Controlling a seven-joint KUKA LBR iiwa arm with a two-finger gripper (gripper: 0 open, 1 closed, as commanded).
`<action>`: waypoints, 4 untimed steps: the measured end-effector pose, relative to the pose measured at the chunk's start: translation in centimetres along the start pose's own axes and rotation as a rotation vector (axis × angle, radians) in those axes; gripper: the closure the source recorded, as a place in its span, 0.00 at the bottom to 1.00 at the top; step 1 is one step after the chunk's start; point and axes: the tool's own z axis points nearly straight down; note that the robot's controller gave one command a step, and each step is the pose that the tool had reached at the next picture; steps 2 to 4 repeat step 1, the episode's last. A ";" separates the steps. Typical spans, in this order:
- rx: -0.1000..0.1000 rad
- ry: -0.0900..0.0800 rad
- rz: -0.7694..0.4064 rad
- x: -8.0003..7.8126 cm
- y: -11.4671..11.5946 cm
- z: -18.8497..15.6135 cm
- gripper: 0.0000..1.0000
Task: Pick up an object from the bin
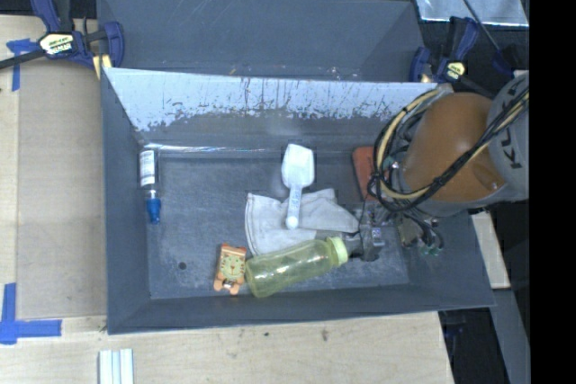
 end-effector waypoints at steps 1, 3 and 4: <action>0.000 -0.009 0.012 -1.6 0.4 -19.3 1.00; 0.000 -0.009 0.012 -1.6 0.4 -19.3 1.00; 0.000 -0.009 0.012 -1.6 0.4 -19.3 1.00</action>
Offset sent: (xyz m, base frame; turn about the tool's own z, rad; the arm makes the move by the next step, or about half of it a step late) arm 0.0000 0.0000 0.0000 0.0000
